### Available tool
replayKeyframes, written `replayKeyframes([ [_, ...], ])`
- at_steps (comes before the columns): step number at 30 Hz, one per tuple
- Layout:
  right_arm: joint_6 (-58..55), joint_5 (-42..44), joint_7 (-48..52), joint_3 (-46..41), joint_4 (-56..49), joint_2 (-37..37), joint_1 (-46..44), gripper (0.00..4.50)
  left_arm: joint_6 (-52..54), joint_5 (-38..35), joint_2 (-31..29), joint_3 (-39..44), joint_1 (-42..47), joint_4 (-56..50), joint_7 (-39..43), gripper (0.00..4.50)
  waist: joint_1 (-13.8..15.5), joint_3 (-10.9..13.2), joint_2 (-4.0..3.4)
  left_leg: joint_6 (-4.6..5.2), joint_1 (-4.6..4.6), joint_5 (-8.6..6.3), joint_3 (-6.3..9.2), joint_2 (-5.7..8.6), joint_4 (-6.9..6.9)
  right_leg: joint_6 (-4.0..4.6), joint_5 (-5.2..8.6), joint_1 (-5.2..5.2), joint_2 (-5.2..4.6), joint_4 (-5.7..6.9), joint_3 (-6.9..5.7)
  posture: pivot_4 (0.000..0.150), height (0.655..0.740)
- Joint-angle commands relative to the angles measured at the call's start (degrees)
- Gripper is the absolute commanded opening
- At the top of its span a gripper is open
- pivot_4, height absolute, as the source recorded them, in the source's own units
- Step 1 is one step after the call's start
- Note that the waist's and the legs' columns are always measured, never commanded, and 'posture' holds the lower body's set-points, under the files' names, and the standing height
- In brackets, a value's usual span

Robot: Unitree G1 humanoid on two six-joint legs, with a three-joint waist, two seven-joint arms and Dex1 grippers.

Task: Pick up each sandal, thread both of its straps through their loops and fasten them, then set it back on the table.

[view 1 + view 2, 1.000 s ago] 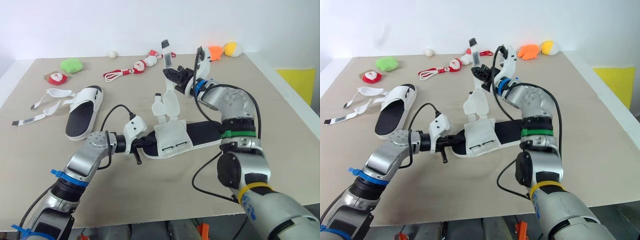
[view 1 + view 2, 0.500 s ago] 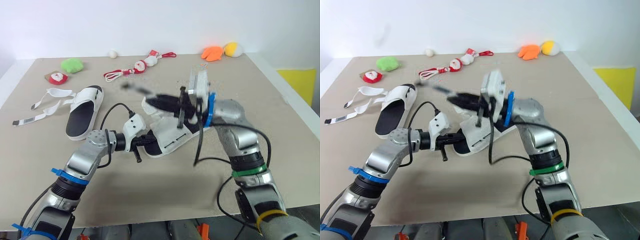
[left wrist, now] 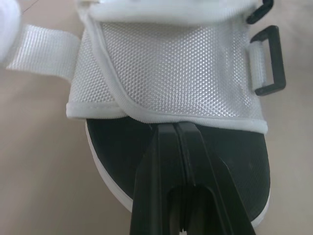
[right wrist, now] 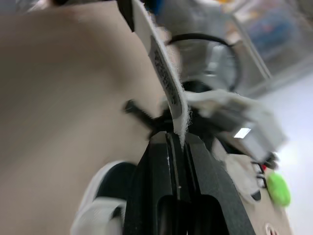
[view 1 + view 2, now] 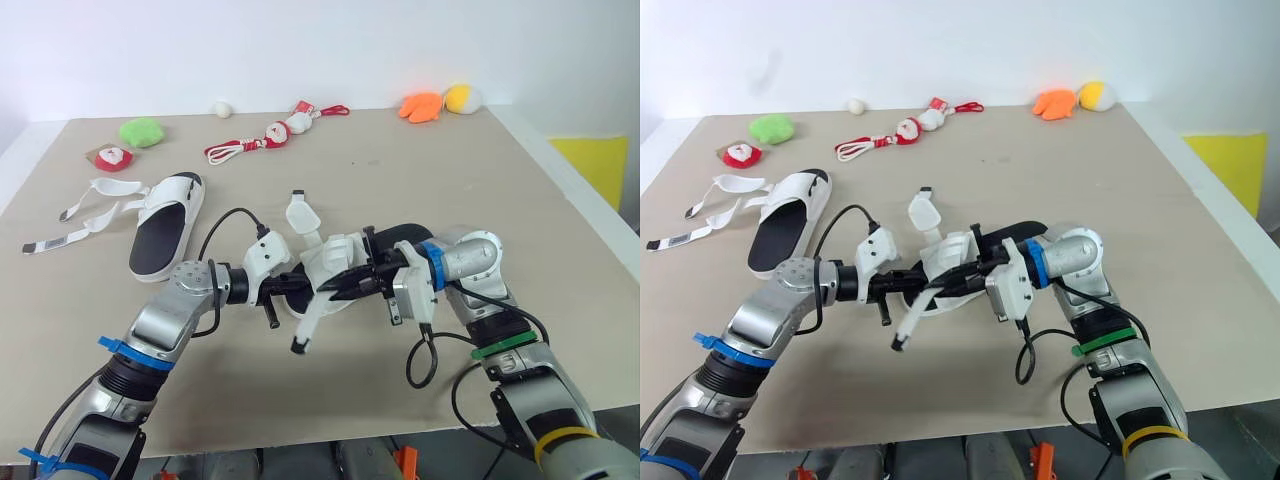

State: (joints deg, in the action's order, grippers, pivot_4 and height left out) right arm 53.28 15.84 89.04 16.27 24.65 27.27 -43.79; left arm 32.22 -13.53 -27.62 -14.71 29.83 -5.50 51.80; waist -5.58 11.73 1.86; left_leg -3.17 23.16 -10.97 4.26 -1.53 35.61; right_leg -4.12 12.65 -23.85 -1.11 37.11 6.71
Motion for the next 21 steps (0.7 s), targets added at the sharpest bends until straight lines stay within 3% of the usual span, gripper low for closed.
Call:
replayKeyframes([
  [1, 5.99, -0.44, 1.50, 0.96, 2.88, 0.21, -3.43, 0.96, 1.13, 0.53, -0.54, -0.61, -1.05, -0.54, -0.23, 0.00, -0.04, 0.00, 0.00, -0.03, -0.01, 0.02, 0.00, 0.00, 0.00, 0.02, -0.01, 0.01, 0.00, 0.00, 0.00, 0.150, 0.7400],
  [2, 6.80, -0.58, 0.82, 1.32, 3.76, 0.20, -4.02, 1.14, 1.22, 0.49, -0.56, -0.60, -1.15, -0.69, -0.29, 0.00, -0.06, 0.00, 0.00, -0.06, -0.07, 0.04, 0.00, -0.01, 0.01, 0.04, -0.03, 0.04, 0.01, 0.02, 0.00, 0.150, 0.7400],
  [3, 7.29, -0.32, 0.28, 1.58, 4.18, 0.19, -4.36, 1.71, 1.28, 0.46, -0.61, -0.58, -1.26, -0.82, -0.31, 0.00, -0.05, 0.00, 0.00, -0.10, -0.10, 0.07, 0.00, -0.01, 0.01, 0.08, -0.05, 0.05, 0.01, 0.04, -0.01, 0.150, 0.7400],
  [5, 8.14, 0.38, -0.04, 2.22, 4.40, 0.72, -4.50, 2.35, 1.35, 0.42, -0.69, -0.57, -1.38, -0.97, -0.35, 0.00, -0.05, 0.00, 0.00, -0.10, -0.17, 0.09, 0.02, -0.01, 0.01, 0.08, -0.05, 0.13, 0.02, 0.04, -0.03, 0.150, 0.7400],
  [10, 10.07, 2.18, -0.03, 3.59, 2.62, 3.67, -3.50, 4.47, 1.16, 0.56, -0.89, -0.57, -1.39, -0.76, -0.25, 0.00, -0.03, 0.00, 0.00, -0.11, -0.43, 0.09, 0.03, 0.00, -0.01, 0.13, 0.01, 0.42, 0.00, 0.03, -0.03, 0.150, 0.7400],
  [16, 4.72, 3.93, -2.65, 2.14, -1.78, 8.26, -1.54, 4.47, 0.74, 0.74, -0.51, -0.97, -1.03, -0.18, -0.17, 0.00, -0.02, 0.00, 0.00, -0.11, -0.50, 0.09, 0.04, 0.00, -0.02, 0.14, 0.01, 0.47, 0.01, 0.04, -0.02, 0.150, 0.7400],
  [21, -19.37, 9.15, -8.78, -0.33, -15.79, 14.89, 6.29, 4.47, 0.40, 0.74, -0.14, -1.39, -1.01, 0.07, 0.02, 0.00, 0.42, 0.00, 0.00, -0.11, -0.50, 0.09, 0.04, 0.02, -0.01, 0.19, 0.03, 0.50, -0.01, 0.04, -0.01, 0.150, 0.7400],
])
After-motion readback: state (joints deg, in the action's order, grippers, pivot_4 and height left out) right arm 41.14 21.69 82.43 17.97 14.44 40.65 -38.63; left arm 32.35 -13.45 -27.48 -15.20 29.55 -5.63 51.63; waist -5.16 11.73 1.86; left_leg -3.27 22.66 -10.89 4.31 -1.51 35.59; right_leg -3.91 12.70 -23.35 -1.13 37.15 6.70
